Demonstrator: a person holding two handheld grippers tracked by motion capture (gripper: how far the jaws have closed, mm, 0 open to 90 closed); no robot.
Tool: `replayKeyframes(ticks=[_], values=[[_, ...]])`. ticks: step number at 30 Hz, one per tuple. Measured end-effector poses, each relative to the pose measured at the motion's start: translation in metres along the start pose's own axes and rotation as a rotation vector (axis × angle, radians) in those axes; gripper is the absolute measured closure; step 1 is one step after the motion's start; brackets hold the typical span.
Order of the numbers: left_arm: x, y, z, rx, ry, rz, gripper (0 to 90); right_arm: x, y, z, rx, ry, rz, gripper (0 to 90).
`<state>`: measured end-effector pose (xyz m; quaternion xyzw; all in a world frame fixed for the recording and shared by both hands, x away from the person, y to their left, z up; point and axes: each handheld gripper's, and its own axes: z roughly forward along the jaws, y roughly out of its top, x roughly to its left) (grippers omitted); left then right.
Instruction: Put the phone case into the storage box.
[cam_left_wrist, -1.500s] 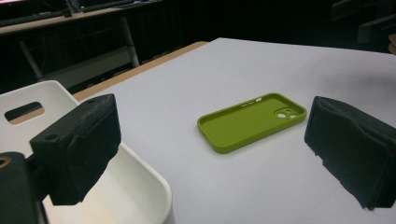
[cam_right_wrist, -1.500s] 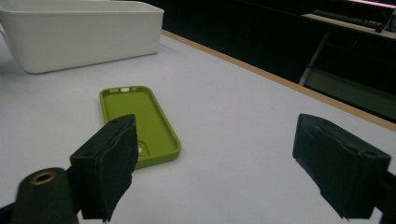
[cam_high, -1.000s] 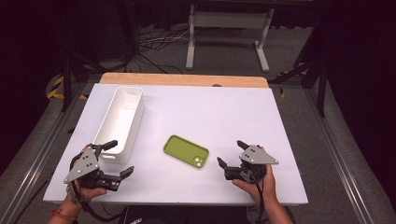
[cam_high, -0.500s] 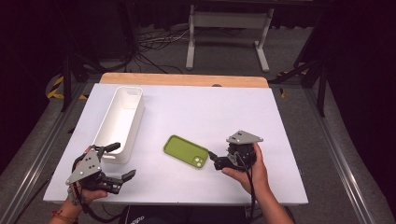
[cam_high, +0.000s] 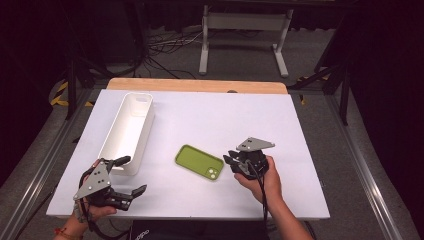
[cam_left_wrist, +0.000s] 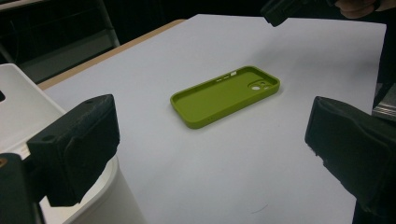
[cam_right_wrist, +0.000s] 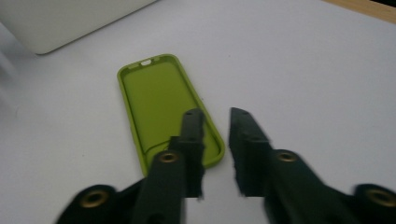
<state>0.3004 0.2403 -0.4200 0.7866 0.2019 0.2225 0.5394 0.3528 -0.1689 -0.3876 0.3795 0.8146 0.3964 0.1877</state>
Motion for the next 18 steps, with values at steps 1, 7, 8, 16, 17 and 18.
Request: replayKeyframes(ticks=[1,7,8,16,17,18], values=[[0.001,0.000,0.000,0.000,-0.003,-0.002,4.2,0.001,0.000,0.001,0.000,0.015,-0.001,87.7],[0.002,-0.001,-0.001,-0.004,0.000,-0.007,4.6,0.012,-0.002,0.007,0.001,0.090,-0.050,90.0],[0.002,-0.002,0.000,-0.004,-0.004,-0.016,4.6,0.018,-0.004,0.012,0.008,0.121,-0.062,90.0],[0.004,-0.002,0.002,-0.004,0.001,-0.024,4.6,0.037,-0.019,0.032,0.069,0.190,-0.117,90.0],[0.003,-0.003,0.002,0.003,-0.004,-0.029,4.7,0.039,-0.020,0.034,0.073,0.192,-0.116,90.0],[0.003,-0.003,0.003,0.004,-0.004,-0.030,4.8,0.039,-0.022,0.036,0.078,0.195,-0.119,90.0]])
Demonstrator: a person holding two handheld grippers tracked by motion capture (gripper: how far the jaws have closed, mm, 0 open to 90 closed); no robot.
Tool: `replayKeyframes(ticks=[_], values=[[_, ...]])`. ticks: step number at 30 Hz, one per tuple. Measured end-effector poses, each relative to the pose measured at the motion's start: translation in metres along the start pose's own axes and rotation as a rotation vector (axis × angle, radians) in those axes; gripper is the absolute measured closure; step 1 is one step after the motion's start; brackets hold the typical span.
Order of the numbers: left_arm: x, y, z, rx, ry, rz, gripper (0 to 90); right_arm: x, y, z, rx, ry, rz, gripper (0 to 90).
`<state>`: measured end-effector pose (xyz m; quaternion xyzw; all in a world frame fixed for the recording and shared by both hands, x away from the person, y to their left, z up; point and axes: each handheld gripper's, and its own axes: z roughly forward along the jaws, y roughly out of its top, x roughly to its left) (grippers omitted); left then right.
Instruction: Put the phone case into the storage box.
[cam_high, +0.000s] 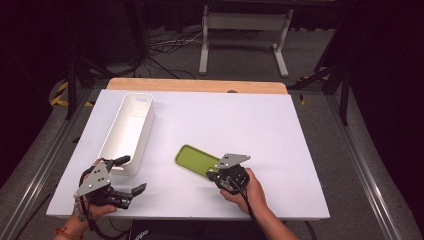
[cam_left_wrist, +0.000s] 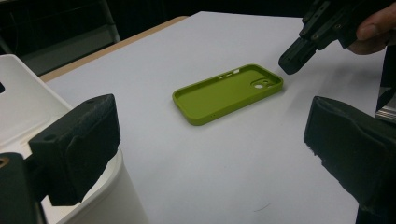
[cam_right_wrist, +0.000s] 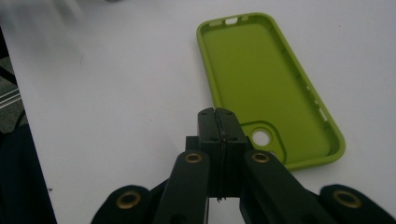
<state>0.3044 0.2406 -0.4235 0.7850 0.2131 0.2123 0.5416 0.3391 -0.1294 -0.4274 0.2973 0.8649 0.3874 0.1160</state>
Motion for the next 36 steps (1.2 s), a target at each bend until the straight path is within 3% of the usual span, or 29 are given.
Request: replayKeyframes(ticks=[10,15,27,33,36], values=[[0.001,-0.001,0.001,0.025,-0.010,0.014,4.8,0.007,-0.006,0.012,0.050,0.021,-0.034,90.0],[0.001,-0.001,0.001,0.033,-0.020,0.019,5.0,0.006,-0.007,0.016,0.087,0.048,-0.023,90.0],[-0.001,0.000,0.002,0.025,-0.036,0.015,5.3,-0.004,-0.004,0.021,0.193,0.025,0.014,90.0],[-0.001,0.000,0.002,0.032,-0.045,0.024,5.2,-0.009,0.007,0.022,0.283,-0.002,0.002,90.0],[-0.001,0.000,0.001,0.034,-0.045,0.029,5.3,-0.011,0.012,0.023,0.324,-0.060,-0.028,90.0]])
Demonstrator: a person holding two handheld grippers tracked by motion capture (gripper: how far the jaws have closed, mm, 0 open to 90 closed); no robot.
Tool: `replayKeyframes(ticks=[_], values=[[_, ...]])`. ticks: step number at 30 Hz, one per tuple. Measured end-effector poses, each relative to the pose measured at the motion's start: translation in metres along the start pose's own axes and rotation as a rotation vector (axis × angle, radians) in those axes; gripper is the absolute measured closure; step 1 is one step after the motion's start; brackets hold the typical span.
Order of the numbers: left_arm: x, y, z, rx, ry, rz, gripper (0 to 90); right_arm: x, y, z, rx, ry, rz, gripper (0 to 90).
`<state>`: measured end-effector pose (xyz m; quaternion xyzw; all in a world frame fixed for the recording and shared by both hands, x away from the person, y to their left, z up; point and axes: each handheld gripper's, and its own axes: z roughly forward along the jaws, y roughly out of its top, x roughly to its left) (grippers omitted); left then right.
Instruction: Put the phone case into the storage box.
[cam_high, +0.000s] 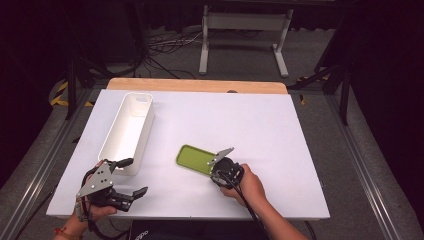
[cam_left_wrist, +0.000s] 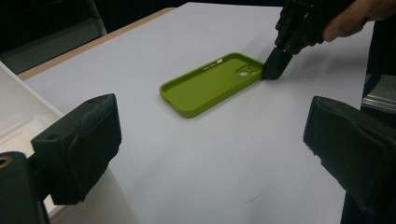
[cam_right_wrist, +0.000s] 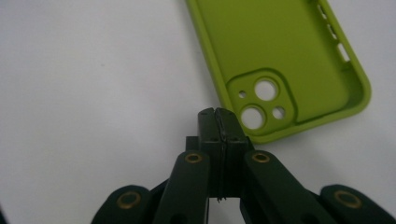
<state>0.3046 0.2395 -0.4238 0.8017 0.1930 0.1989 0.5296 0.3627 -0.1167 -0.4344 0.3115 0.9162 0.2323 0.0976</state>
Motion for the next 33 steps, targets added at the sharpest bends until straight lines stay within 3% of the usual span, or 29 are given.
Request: replayKeyframes(ticks=[1,7,17,22,24,29,33], values=[[0.000,0.000,-0.001,-0.001,-0.007,0.000,5.2,-0.003,0.001,0.000,0.004,-0.023,-0.004,90.0],[0.000,-0.001,0.000,0.002,-0.016,-0.002,5.2,-0.017,0.005,0.002,-0.009,-0.035,0.041,90.0],[-0.003,-0.001,0.002,0.018,-0.023,0.003,5.2,-0.051,0.010,0.008,-0.026,-0.113,0.108,90.0],[-0.003,0.000,0.003,0.023,-0.019,0.006,5.2,-0.066,0.010,0.012,-0.066,-0.076,0.147,90.0],[-0.004,0.000,0.005,0.025,-0.025,0.006,5.2,-0.072,0.014,0.013,-0.056,-0.132,0.134,90.0],[-0.004,-0.001,0.006,0.031,-0.026,0.010,5.1,-0.081,0.017,0.016,-0.070,-0.125,0.158,90.0],[-0.005,-0.001,0.006,0.035,-0.032,0.006,5.1,-0.095,0.021,0.019,-0.077,-0.153,0.174,90.0]])
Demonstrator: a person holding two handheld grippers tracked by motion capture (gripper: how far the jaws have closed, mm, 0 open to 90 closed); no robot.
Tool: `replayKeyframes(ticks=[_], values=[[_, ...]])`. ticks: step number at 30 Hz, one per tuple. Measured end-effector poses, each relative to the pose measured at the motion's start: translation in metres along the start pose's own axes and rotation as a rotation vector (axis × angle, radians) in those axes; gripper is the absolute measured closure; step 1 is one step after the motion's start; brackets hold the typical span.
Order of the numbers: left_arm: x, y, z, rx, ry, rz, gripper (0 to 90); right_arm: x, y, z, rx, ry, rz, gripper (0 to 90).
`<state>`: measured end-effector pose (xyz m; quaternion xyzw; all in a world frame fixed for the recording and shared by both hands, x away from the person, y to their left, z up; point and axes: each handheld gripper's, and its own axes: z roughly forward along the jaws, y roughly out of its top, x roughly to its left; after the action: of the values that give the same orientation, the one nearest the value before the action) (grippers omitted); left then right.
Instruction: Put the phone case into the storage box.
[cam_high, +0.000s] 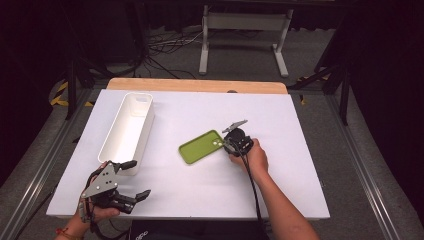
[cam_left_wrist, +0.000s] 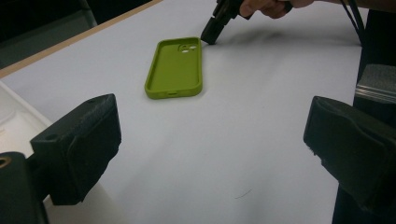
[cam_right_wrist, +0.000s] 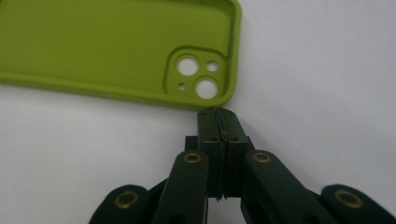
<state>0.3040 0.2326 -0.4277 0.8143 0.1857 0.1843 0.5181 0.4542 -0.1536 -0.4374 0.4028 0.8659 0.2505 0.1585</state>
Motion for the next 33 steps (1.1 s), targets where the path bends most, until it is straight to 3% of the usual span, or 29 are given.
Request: replayKeyframes(ticks=[4,12,19,26,30,33], values=[[-0.001,0.000,0.001,0.002,-0.004,0.002,5.1,-0.005,0.004,0.005,-0.019,0.031,0.005,90.0],[0.000,-0.001,0.003,0.006,-0.006,0.001,5.1,-0.006,0.015,0.011,-0.009,-0.002,-0.010,89.0],[0.001,-0.002,0.004,0.012,-0.011,-0.001,5.1,-0.016,0.020,0.015,-0.020,0.005,0.015,87.9],[0.002,-0.003,0.005,0.013,-0.014,-0.008,5.1,-0.018,0.024,0.018,-0.040,0.004,0.003,88.4],[0.002,-0.003,0.004,0.014,-0.015,-0.010,5.1,-0.021,0.026,0.015,-0.062,-0.003,-0.010,83.7],[0.002,-0.002,0.005,0.013,-0.015,-0.006,5.1,-0.024,0.028,0.008,-0.091,-0.005,-0.010,74.3]])
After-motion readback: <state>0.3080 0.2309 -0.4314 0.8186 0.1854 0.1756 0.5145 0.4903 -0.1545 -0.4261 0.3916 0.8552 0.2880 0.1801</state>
